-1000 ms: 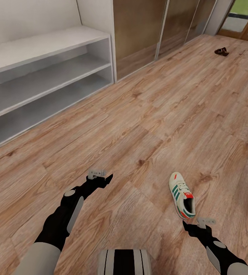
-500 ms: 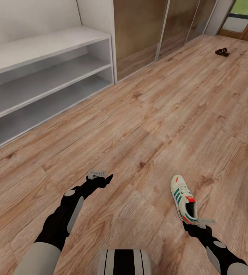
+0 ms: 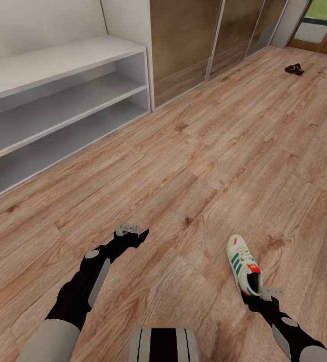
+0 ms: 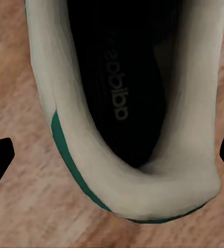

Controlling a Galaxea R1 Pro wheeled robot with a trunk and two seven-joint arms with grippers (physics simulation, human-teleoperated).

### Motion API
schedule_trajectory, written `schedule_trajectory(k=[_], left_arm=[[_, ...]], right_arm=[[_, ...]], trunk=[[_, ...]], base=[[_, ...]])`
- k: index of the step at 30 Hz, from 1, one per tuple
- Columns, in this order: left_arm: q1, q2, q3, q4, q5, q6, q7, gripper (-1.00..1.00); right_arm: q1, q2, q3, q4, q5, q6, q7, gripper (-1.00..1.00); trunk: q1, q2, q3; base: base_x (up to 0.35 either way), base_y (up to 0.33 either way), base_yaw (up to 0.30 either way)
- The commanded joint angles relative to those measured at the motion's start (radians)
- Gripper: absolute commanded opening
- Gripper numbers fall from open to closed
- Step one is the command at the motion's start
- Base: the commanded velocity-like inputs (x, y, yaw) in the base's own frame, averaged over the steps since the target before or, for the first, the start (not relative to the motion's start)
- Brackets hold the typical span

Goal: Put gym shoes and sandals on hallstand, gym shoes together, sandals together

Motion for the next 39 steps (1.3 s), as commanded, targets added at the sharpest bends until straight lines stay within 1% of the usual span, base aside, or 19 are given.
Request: schedule_trajectory(k=[1,15,16,39], left_arm=[[0.0,0.0,0.001,-0.001,0.01,0.009,-0.001,1.0],[0.0,0.0,0.001,-0.001,0.01,0.009,-0.001,1.0],[0.0,0.0,0.001,-0.001,0.01,0.009,-0.001,1.0],[0.0,0.0,0.001,-0.001,0.01,0.009,-0.001,1.0]], right_arm=[[0.0,0.0,-0.009,0.001,0.007,-0.003,0.006,1.0],[-0.001,0.0,-0.009,0.002,0.006,-0.003,0.006,1.0],[0.0,0.0,-0.009,0.002,0.006,-0.003,0.006,-1.0],[0.0,0.0,-0.009,0.001,0.005,-0.003,0.006,-1.0]], trunk=[[0.0,0.0,-0.001],[0.0,0.0,-0.001],[0.0,0.0,-0.001],[0.0,0.0,-0.001]], base=[[0.068,0.009,0.0],[0.015,0.002,0.0],[0.0,0.0,0.0],[0.0,0.0,0.0]])
